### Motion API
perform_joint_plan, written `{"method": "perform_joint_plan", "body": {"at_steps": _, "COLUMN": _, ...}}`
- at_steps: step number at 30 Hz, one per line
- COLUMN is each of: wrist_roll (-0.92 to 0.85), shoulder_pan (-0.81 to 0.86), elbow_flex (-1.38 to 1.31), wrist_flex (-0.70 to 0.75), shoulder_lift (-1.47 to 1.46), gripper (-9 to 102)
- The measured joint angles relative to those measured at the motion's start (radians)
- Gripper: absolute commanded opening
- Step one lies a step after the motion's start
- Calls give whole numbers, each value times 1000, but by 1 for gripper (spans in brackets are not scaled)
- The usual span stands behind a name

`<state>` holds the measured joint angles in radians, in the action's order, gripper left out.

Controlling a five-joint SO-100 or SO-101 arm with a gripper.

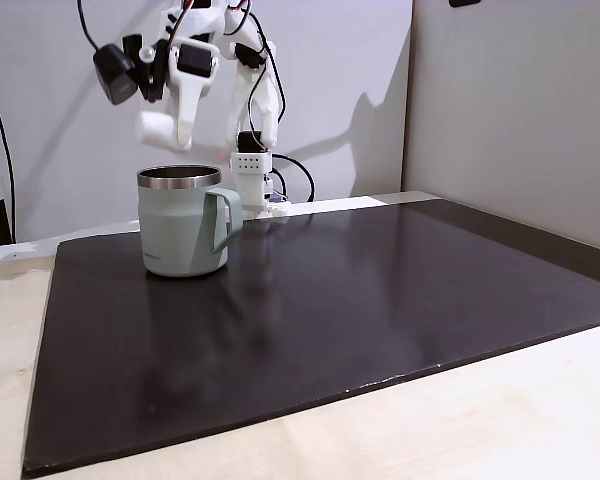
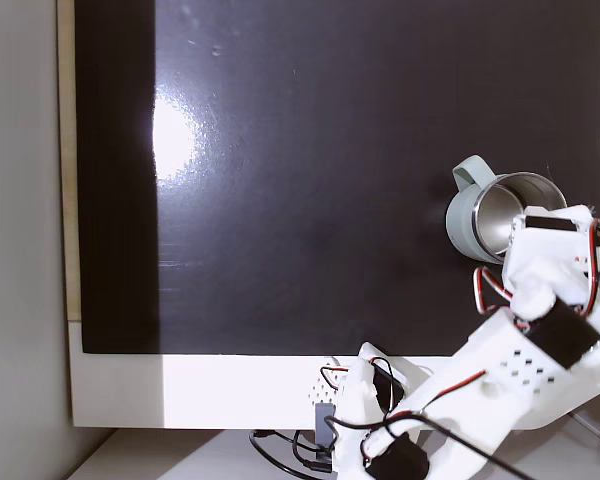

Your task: Grasp a gauze and put it in the cup.

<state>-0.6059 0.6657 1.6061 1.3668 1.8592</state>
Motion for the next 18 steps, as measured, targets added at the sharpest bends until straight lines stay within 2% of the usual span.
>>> {"method": "perform_joint_plan", "body": {"at_steps": 6, "wrist_roll": 0, "shoulder_pan": -21, "elbow_flex": 6, "wrist_flex": -20, "shoulder_lift": -41, "gripper": 1}}
{"method": "perform_joint_plan", "body": {"at_steps": 13, "wrist_roll": -3, "shoulder_pan": -21, "elbow_flex": 25, "wrist_flex": -29, "shoulder_lift": -51, "gripper": 27}}
{"method": "perform_joint_plan", "body": {"at_steps": 18, "wrist_roll": -21, "shoulder_pan": -23, "elbow_flex": 32, "wrist_flex": -29, "shoulder_lift": -51, "gripper": 29}}
